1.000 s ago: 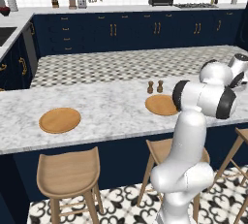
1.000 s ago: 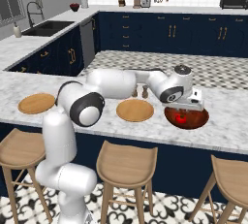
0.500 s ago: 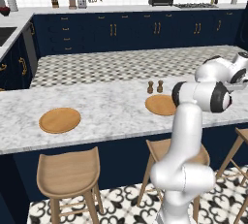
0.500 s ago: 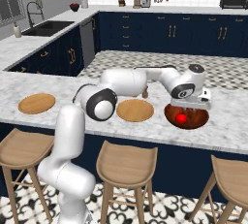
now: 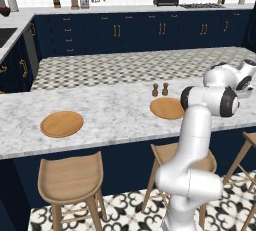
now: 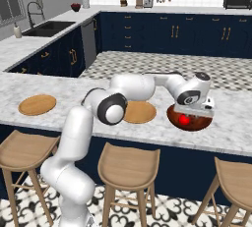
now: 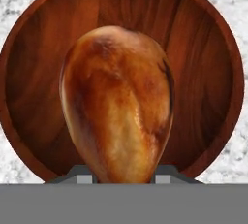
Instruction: Pick the chicken drumstick and tomato from their plates and place them in the bowl. Then put the bowl in the fridge.
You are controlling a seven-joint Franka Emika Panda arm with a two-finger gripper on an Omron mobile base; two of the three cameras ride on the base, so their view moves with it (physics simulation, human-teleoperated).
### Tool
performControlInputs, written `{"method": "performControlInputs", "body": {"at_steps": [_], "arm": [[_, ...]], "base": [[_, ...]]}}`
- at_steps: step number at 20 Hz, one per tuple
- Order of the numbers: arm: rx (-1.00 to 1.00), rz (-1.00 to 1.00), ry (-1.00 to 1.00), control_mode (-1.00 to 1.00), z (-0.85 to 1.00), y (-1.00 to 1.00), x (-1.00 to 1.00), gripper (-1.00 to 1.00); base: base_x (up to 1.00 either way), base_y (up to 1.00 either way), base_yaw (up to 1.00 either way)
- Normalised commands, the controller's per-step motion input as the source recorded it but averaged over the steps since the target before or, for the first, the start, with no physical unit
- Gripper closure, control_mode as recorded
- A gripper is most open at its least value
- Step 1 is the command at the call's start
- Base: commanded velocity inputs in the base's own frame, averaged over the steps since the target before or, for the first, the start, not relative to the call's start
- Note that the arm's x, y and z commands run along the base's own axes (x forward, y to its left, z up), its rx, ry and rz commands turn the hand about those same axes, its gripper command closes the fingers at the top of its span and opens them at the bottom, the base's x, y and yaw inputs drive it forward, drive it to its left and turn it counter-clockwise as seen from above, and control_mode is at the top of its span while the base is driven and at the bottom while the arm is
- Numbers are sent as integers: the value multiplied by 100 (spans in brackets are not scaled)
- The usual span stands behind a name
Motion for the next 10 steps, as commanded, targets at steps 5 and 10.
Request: {"method": "performControlInputs", "body": {"at_steps": [5,10], "arm": [[0,0,0,-100,-27,6,29,100],[0,0,0,-100,-16,0,23,100]], "base": [[0,0,0],[0,0,0]]}}
